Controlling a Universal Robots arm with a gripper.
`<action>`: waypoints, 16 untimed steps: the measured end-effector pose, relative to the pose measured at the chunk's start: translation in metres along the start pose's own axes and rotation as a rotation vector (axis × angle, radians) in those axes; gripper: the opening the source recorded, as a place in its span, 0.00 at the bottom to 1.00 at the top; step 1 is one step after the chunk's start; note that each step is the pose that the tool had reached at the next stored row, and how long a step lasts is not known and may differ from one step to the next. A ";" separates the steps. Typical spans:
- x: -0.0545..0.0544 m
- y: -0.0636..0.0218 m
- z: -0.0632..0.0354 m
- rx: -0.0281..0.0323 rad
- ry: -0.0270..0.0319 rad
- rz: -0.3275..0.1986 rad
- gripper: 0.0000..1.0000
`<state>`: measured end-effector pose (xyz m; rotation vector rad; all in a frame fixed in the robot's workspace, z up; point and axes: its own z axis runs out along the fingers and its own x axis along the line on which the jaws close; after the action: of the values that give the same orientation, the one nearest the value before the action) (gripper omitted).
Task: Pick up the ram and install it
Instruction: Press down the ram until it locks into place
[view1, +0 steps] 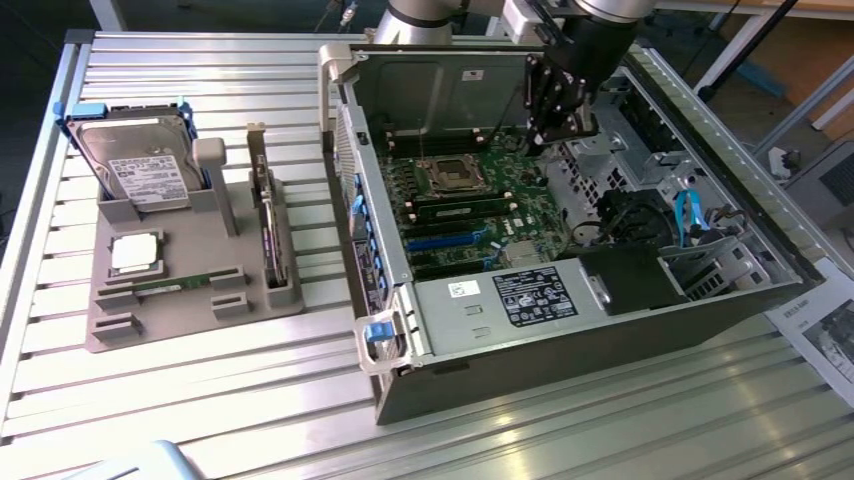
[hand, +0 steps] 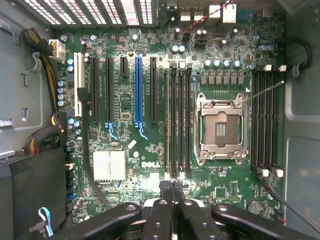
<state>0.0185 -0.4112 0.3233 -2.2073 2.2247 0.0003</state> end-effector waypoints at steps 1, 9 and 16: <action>0.000 0.0000 0.0000 0.0000 0.0000 0.000 0.10; 0.000 0.0000 0.0026 0.0000 -0.0007 0.000 0.10; 0.000 0.0001 0.0094 0.0000 -0.0008 0.000 0.10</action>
<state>0.0185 -0.4112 0.3139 -2.2068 2.2243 0.0012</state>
